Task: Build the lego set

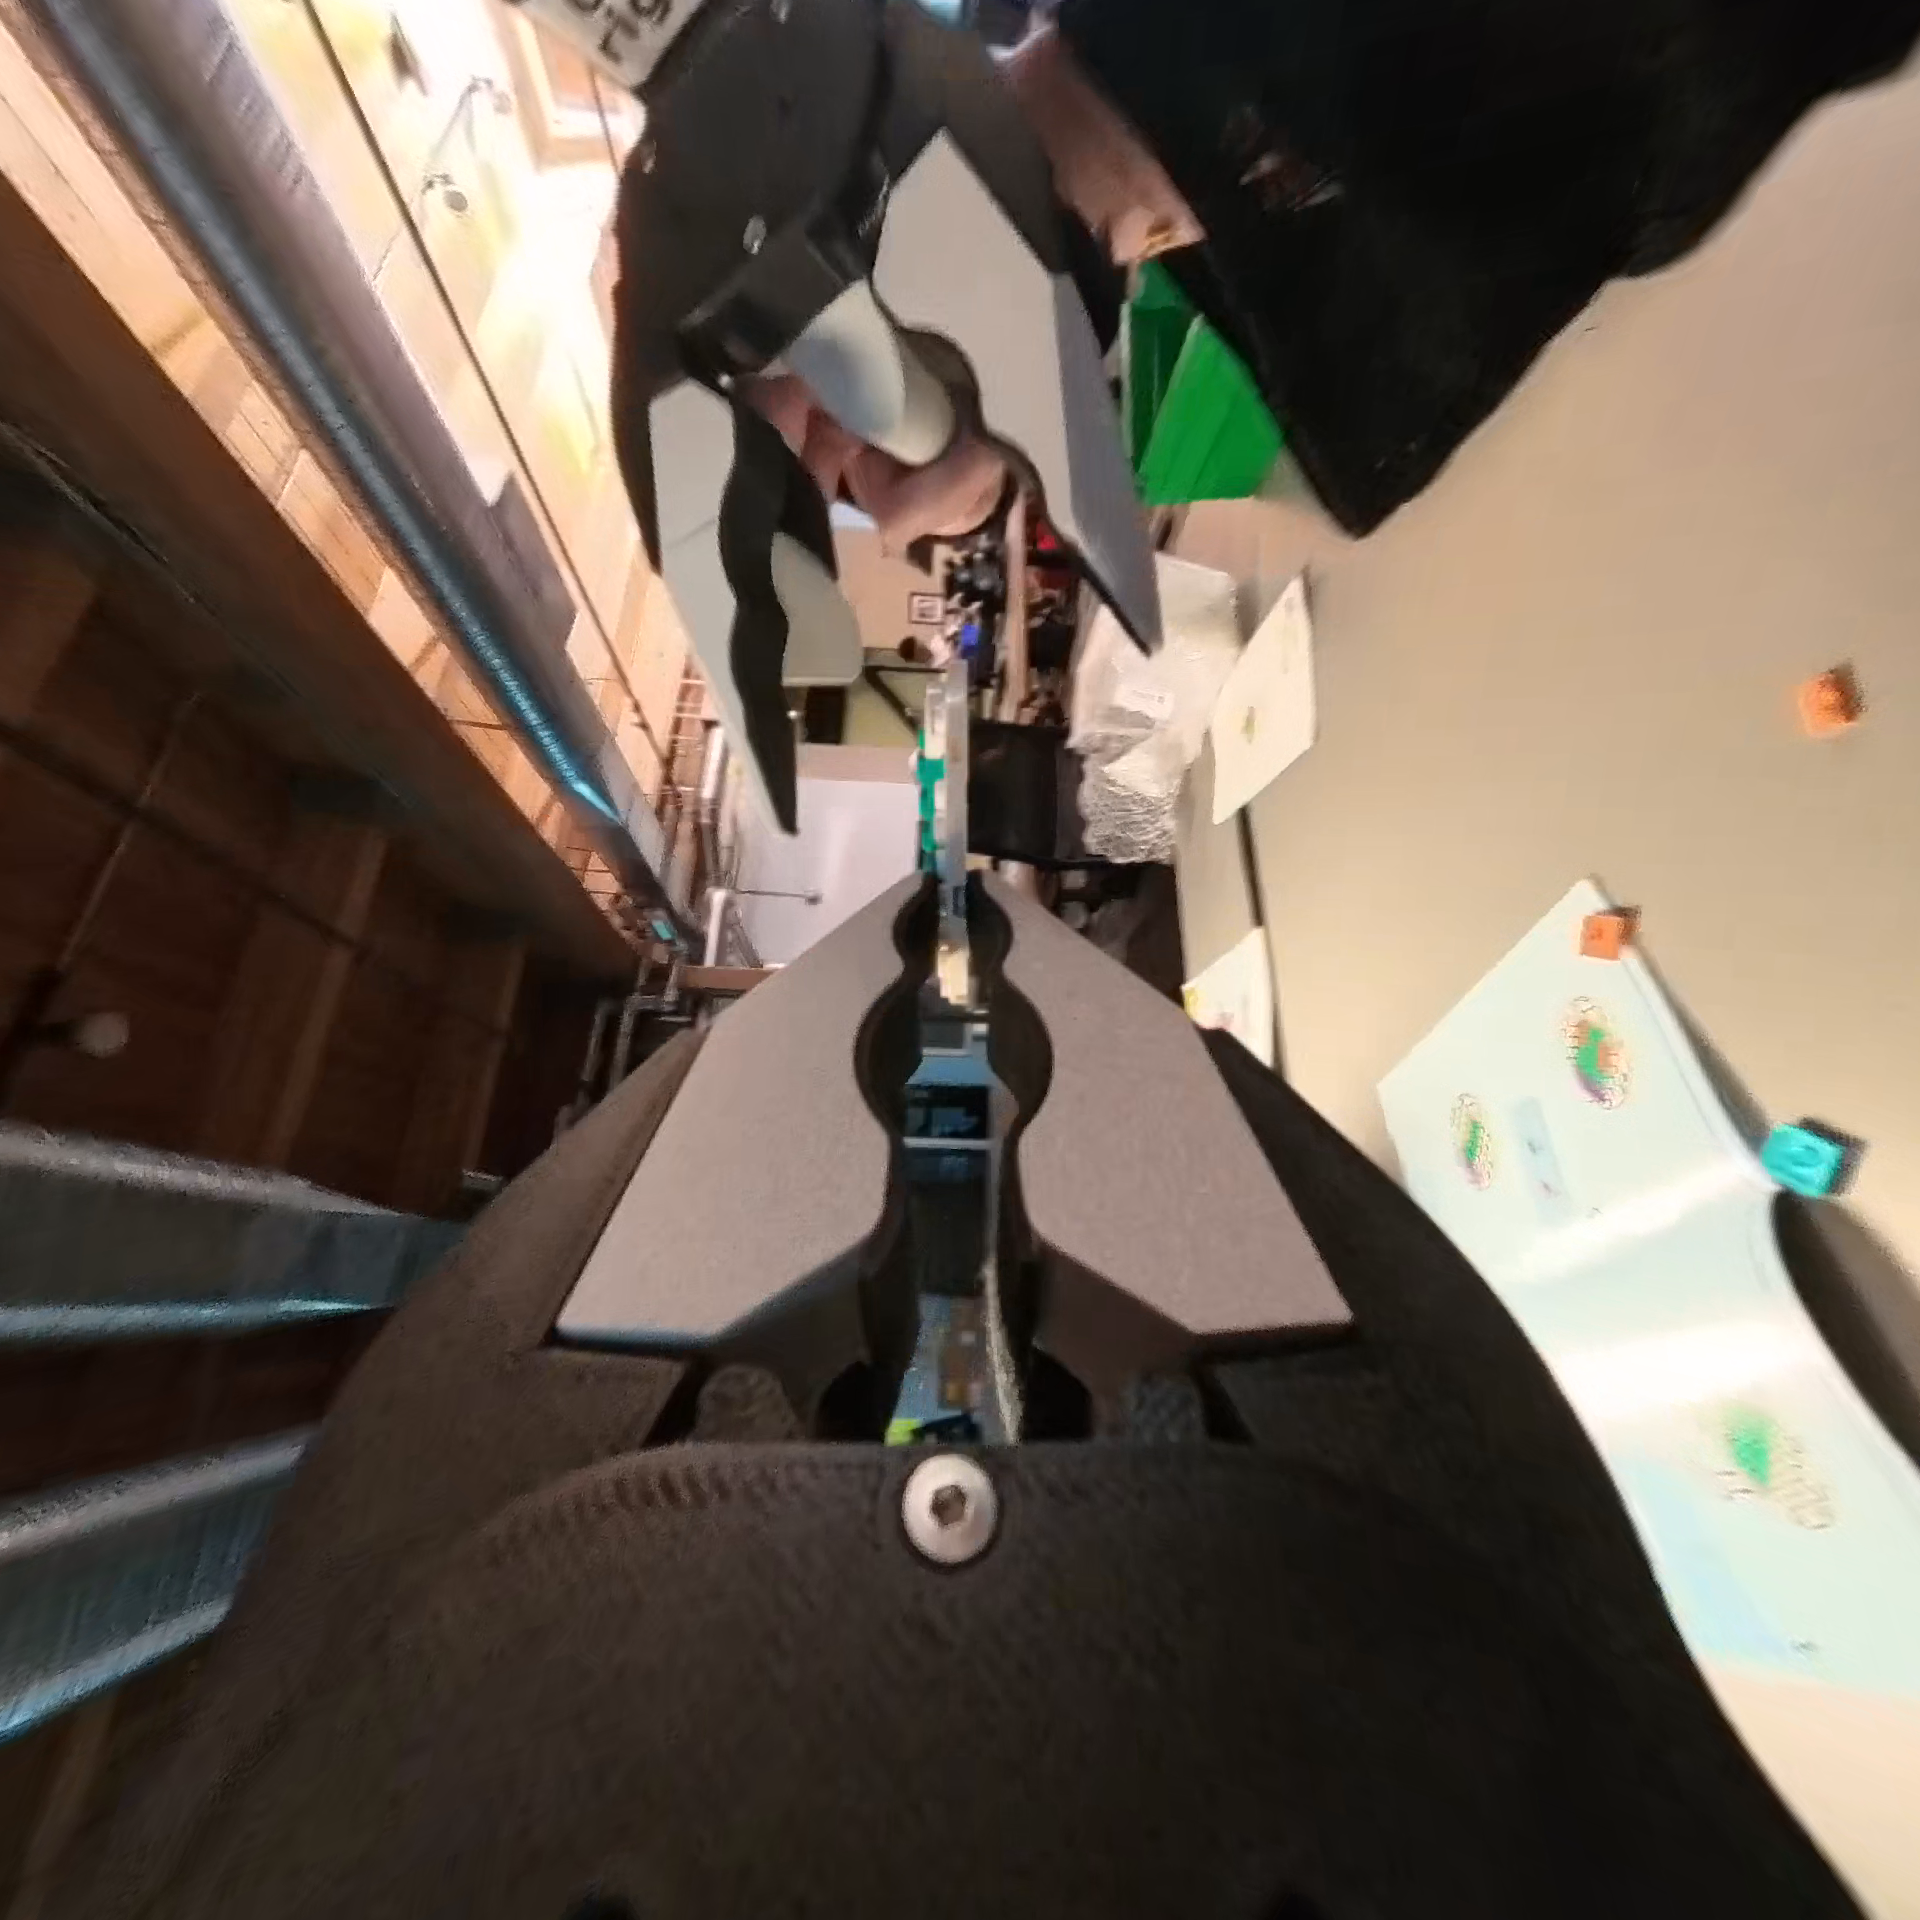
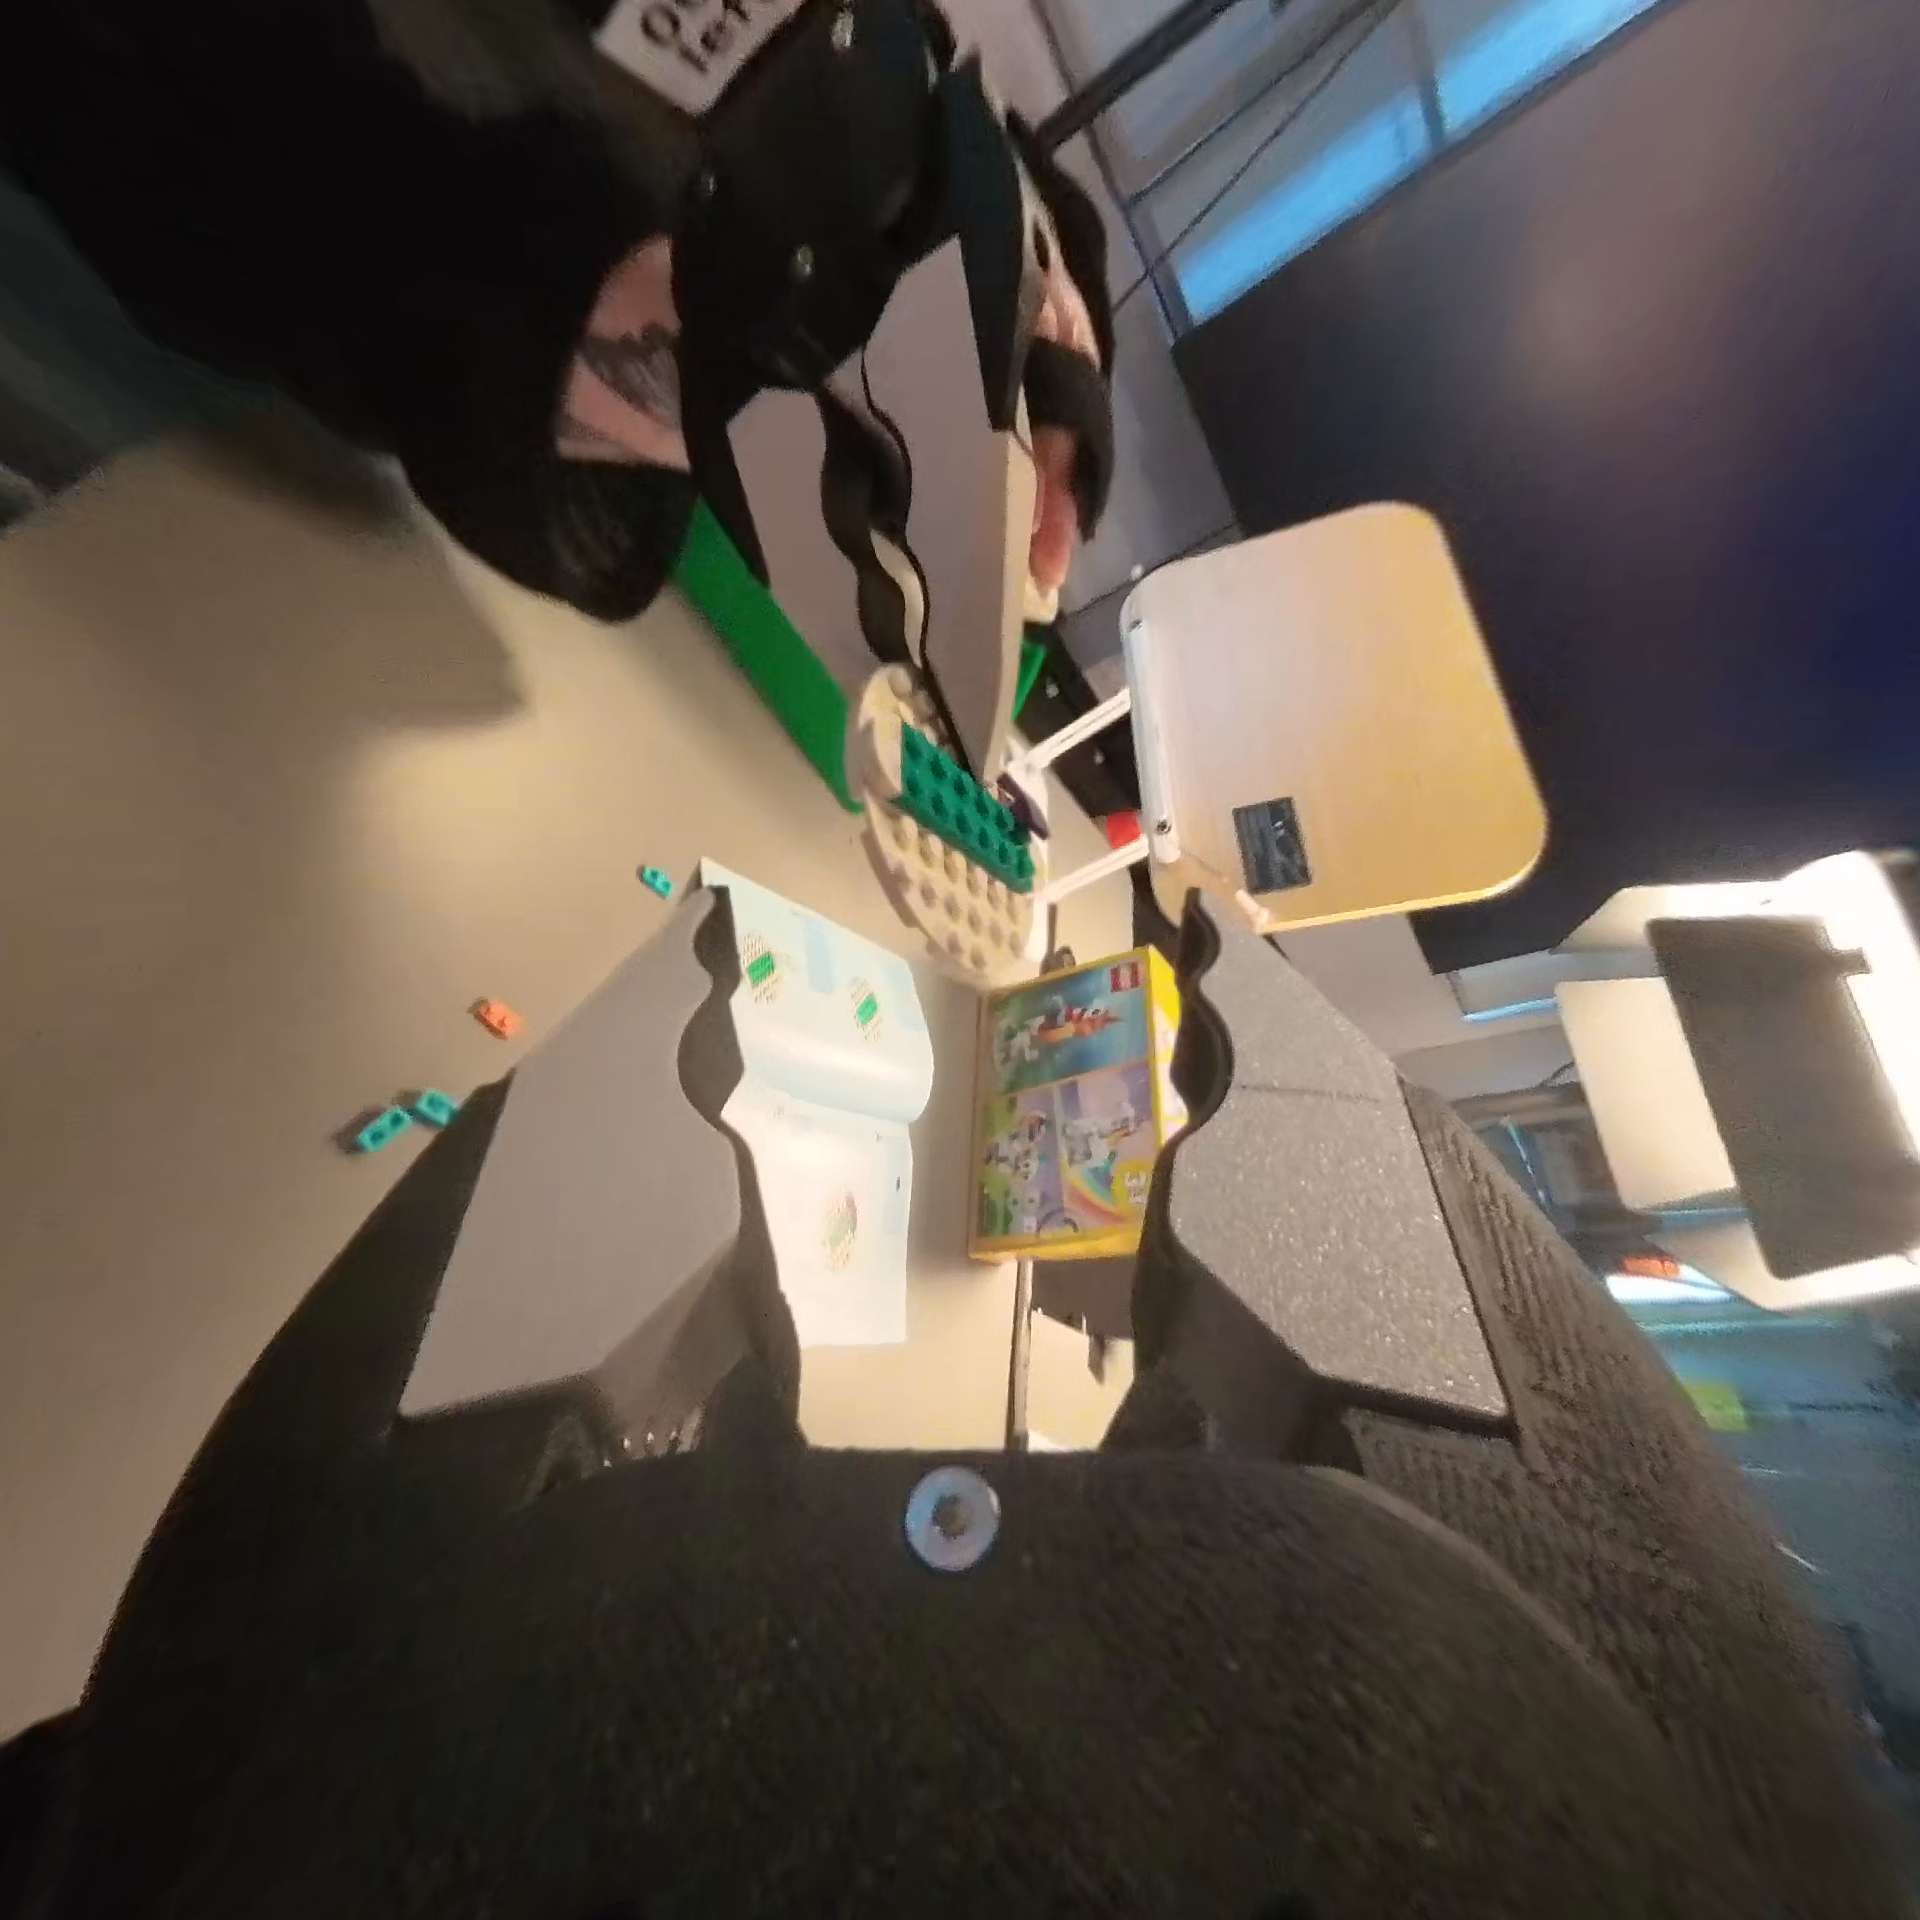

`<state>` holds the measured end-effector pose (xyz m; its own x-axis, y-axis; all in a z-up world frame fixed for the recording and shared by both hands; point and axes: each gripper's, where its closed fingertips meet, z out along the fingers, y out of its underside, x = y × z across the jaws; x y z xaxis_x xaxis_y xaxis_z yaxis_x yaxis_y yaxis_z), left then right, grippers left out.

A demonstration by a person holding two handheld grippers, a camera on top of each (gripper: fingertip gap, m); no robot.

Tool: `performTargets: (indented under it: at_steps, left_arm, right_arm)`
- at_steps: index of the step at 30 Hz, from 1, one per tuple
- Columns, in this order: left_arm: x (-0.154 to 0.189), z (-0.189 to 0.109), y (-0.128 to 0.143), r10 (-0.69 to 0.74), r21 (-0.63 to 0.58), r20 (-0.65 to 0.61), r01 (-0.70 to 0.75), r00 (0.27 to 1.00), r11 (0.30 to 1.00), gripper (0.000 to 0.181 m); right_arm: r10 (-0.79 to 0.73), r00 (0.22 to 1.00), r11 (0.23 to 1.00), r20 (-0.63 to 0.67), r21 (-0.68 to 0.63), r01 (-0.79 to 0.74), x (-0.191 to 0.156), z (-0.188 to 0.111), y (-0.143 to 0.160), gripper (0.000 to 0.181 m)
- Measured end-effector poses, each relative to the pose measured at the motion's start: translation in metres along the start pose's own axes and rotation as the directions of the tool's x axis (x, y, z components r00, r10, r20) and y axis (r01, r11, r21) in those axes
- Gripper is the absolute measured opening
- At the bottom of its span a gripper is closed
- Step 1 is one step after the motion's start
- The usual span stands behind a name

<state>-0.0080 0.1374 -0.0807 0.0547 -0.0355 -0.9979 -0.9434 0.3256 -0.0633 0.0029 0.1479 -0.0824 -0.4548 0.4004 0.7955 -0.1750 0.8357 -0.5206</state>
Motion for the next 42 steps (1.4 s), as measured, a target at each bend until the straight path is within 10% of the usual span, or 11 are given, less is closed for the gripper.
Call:
performTargets:
  at_steps: [10,20,42]
  left_arm:
    - [-0.04,-0.039,-0.007,0.11,-0.145,0.093,-0.096,0.99,0.985,0.004]
    - [-0.052,-0.058,-0.004,-0.074,0.013,0.147,0.073,0.986,0.997,0.004]
    - [-0.015,-0.05,-0.042,-0.153,0.198,-0.142,0.18,0.978,0.963,0.004]
  right_arm:
    - [0.006,0.937,0.997,-0.35,0.074,0.021,0.04,-0.043,-0.037,0.068]
    - [0.007,0.956,0.992,-0.293,0.121,0.03,0.035,-0.024,-0.039,0.062]
    - [-0.12,0.992,0.978,-0.038,0.167,0.124,-0.015,0.032,-0.061,0.057]
